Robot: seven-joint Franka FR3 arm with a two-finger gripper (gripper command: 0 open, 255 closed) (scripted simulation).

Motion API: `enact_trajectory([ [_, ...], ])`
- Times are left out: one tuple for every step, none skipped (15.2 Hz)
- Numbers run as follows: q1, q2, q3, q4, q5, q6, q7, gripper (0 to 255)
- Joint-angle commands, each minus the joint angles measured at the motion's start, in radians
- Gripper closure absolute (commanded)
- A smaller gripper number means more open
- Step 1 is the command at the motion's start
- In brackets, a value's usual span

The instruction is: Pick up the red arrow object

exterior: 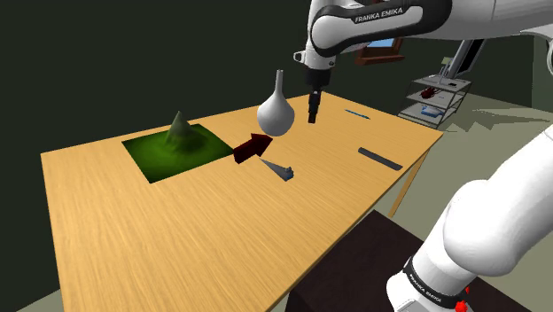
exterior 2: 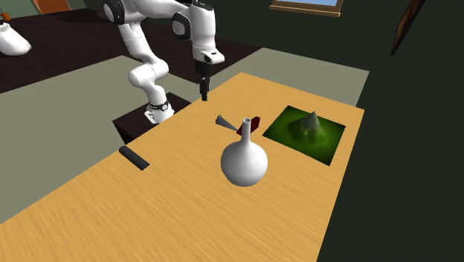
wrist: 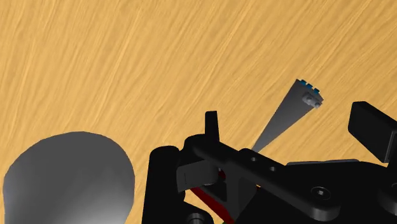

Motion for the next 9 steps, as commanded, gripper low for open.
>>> enact_trajectory([
  [0.011, 0.083, -0.003, 0.057, 0.003, 0.024, -0.073, 0],
  [0.015, 0.12, -0.003, 0.084, 0.005, 0.033, -0.106, 0],
  [0.019, 0.157, -0.001, 0.111, 0.007, 0.041, -0.139, 0],
  [0.023, 0.194, 0.001, 0.14, 0.009, 0.047, -0.172, 0],
  [0.026, 0.231, 0.004, 0.169, 0.01, 0.053, -0.203, 0],
  [0.029, 0.267, 0.008, 0.199, 0.012, 0.058, -0.234, 0],
  [0.032, 0.303, 0.013, 0.23, 0.012, 0.062, -0.265, 0],
  [0.035, 0.339, 0.018, 0.261, 0.013, 0.065, -0.294, 0],
  [0.038, 0.374, 0.024, 0.293, 0.013, 0.068, -0.324, 0],
])
